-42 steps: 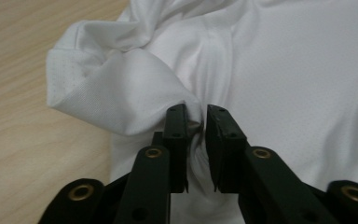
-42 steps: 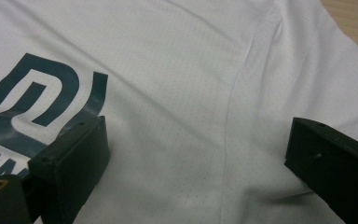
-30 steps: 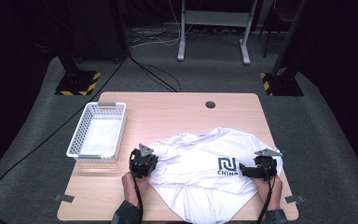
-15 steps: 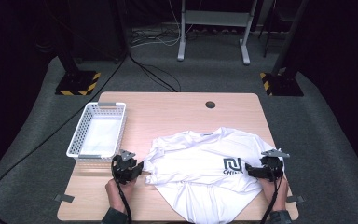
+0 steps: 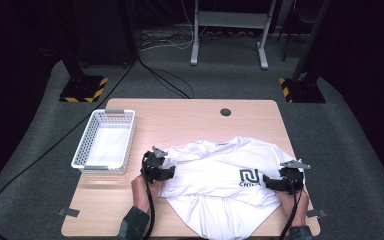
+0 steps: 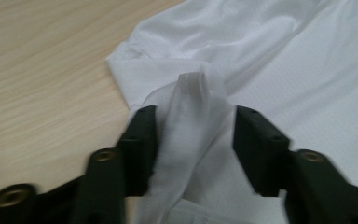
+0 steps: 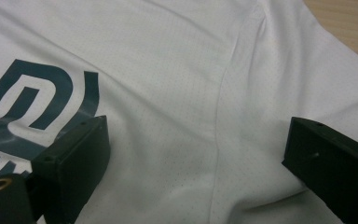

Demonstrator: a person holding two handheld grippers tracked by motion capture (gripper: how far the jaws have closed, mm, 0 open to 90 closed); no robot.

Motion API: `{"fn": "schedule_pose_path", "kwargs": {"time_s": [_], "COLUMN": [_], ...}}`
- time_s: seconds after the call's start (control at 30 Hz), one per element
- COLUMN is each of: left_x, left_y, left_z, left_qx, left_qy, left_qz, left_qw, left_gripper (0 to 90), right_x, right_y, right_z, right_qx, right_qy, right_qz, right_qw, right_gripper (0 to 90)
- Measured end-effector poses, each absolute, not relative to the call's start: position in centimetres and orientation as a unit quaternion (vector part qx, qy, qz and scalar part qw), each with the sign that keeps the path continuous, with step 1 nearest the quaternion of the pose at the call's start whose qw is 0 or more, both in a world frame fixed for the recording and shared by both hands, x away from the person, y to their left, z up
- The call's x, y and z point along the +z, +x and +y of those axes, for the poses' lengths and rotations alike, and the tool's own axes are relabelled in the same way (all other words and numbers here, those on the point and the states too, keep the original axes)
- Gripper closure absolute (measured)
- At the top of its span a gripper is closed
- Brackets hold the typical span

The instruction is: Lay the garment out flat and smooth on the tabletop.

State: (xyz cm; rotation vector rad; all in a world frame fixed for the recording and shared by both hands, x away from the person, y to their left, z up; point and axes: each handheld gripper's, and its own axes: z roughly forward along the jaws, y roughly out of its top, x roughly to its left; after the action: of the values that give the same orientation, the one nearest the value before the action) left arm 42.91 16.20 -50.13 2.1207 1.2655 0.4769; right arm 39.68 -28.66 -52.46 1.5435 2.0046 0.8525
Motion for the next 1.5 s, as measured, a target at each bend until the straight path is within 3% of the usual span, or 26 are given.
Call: {"fn": "schedule_pose_path", "kwargs": {"time_s": [0.03,0.1,0.2,0.3,0.37,0.47,0.67,0.77,1.0,1.37,1.5], "left_x": [-50.3,-50.3,-50.2,-50.0,-49.9,-49.8,-49.0,-48.8,-50.6,-51.2,-50.7], "left_y": [43.1,43.3,43.2,42.9,42.4,41.6,40.5,40.6,41.0,37.3,36.8], "left_z": [16.2,16.8,18.1,20.0,21.1,22.0,21.2,19.7,18.1,21.9,22.8], "left_qx": [0.186,0.196,0.214,0.226,0.236,0.244,0.230,0.210,0.218,0.233,0.227], "left_qy": [0.801,0.792,0.777,0.757,0.743,0.729,0.722,0.741,0.773,0.761,0.751], "left_qz": [0.480,0.488,0.509,0.536,0.550,0.562,0.548,0.523,0.523,0.549,0.553], "left_qw": [0.307,0.310,0.303,0.299,0.299,0.304,0.353,0.365,0.287,0.257,0.279], "left_gripper": [56.9,71.9,78.6,78.6,76.7,67.1,32.9,23.7,24.3,22.3,17.6], "right_x": [-52.5,-52.5,-52.5,-52.5,-52.5,-52.5,-52.5,-52.5,-52.5,-52.5,-52.5], "right_y": [39.7,39.7,39.7,39.7,39.7,39.7,39.7,39.7,39.7,39.7,39.7], "right_z": [-28.7,-28.7,-28.7,-28.7,-28.7,-28.6,-28.6,-28.6,-28.6,-28.6,-28.6], "right_qx": [0.311,0.311,0.311,0.311,0.311,0.311,0.311,0.311,0.311,0.310,0.310], "right_qy": [0.562,0.562,0.562,0.562,0.562,0.563,0.563,0.563,0.563,0.564,0.564], "right_qz": [0.730,0.730,0.730,0.730,0.730,0.729,0.729,0.729,0.729,0.729,0.729], "right_qw": [0.234,0.234,0.234,0.234,0.234,0.234,0.234,0.235,0.235,0.235,0.235], "right_gripper": [6.1,6.1,6.1,6.1,6.1,6.1,6.1,6.1,6.2,6.2,6.2]}}
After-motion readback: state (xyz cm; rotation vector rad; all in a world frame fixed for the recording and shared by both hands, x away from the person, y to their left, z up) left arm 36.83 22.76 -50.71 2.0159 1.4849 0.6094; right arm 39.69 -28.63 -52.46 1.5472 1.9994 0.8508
